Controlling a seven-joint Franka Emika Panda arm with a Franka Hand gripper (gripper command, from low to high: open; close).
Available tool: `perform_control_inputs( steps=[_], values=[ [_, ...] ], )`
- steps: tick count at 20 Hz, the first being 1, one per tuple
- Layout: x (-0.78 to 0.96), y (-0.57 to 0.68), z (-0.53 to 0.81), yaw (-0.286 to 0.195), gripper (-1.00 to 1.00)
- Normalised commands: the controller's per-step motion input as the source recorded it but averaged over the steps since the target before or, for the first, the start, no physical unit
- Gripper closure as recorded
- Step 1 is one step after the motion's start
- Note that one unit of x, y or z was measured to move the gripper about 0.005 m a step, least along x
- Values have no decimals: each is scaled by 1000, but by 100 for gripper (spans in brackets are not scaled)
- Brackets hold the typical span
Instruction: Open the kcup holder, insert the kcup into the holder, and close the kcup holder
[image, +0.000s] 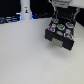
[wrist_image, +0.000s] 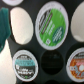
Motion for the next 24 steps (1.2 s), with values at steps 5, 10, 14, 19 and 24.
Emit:
perform_control_inputs(
  steps=[5,10,14,19,24],
  values=[
    [665,-431,238,11,-100],
    [625,-334,68,35,-100],
    [606,-268,20,45,-100],
    [679,-230,-10,34,-100],
    [679,-154,-52,49,-100]
  ],
)
